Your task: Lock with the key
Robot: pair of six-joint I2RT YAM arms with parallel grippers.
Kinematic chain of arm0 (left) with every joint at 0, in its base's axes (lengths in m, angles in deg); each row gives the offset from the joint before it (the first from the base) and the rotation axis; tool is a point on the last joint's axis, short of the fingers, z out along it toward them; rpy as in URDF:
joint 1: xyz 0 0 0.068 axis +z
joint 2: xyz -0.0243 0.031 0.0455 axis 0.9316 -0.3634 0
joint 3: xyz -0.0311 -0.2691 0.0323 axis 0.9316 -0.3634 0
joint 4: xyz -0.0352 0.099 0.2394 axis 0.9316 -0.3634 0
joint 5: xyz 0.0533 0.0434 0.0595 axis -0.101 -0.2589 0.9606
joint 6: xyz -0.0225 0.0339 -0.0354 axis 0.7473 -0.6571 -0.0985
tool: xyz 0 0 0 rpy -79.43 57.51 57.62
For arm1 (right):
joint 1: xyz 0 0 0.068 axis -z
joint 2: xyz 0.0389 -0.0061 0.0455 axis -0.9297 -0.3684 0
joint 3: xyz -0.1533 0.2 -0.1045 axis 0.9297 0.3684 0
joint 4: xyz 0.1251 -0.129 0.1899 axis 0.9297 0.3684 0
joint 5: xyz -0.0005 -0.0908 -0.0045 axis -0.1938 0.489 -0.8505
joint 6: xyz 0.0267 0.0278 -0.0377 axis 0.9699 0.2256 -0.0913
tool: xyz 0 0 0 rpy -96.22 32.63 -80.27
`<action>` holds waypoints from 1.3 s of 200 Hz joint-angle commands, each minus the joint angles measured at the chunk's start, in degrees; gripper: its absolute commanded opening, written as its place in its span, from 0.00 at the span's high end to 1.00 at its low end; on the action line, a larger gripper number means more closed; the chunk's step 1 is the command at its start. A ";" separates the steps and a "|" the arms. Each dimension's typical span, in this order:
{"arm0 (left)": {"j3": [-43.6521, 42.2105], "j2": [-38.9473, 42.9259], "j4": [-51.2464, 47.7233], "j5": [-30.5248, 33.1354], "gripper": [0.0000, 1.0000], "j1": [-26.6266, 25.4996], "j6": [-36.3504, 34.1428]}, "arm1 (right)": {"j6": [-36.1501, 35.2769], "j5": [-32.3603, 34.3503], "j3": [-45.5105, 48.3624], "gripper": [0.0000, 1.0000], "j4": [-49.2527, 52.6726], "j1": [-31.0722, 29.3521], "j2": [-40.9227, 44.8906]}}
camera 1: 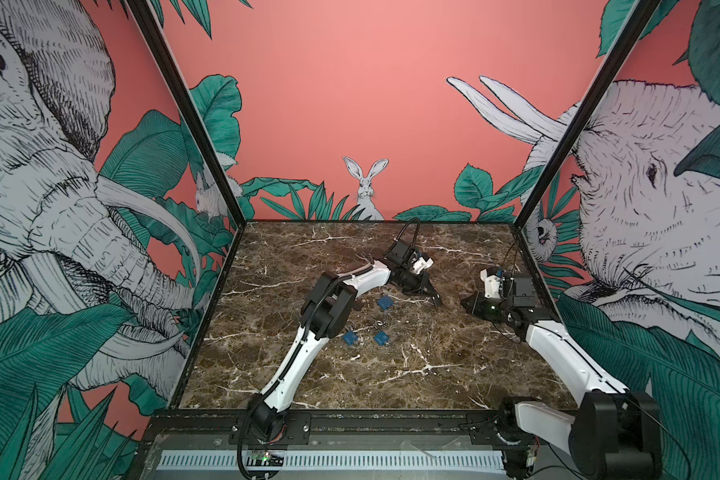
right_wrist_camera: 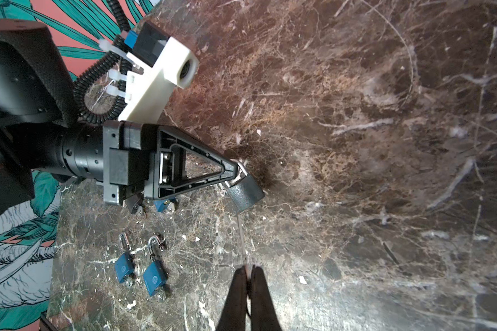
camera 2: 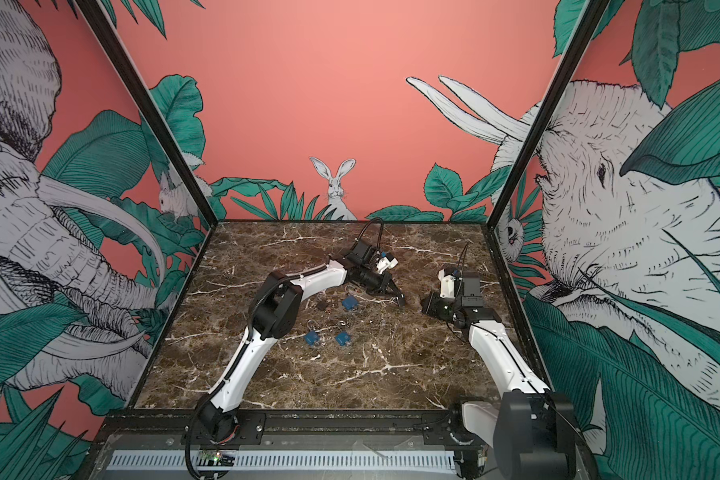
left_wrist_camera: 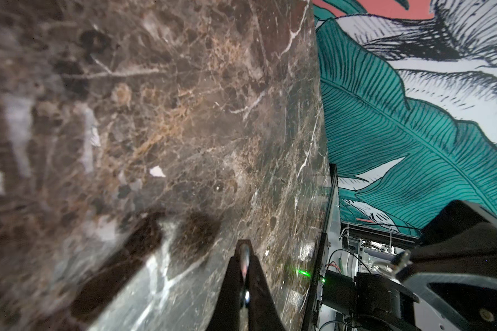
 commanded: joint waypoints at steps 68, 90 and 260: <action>4.70 -0.03 -8.45 5.15 0.72 -0.55 -2.78 | -1.97 2.11 -0.85 1.00 -3.39 -1.40 -7.34; 4.28 1.27 -8.66 7.46 0.64 -0.28 -2.55 | -1.98 2.67 -2.04 1.00 -4.66 -1.98 -10.11; -22.17 31.35 9.62 11.82 0.61 8.69 3.87 | -4.45 7.18 -13.92 1.00 -7.87 -6.74 -31.89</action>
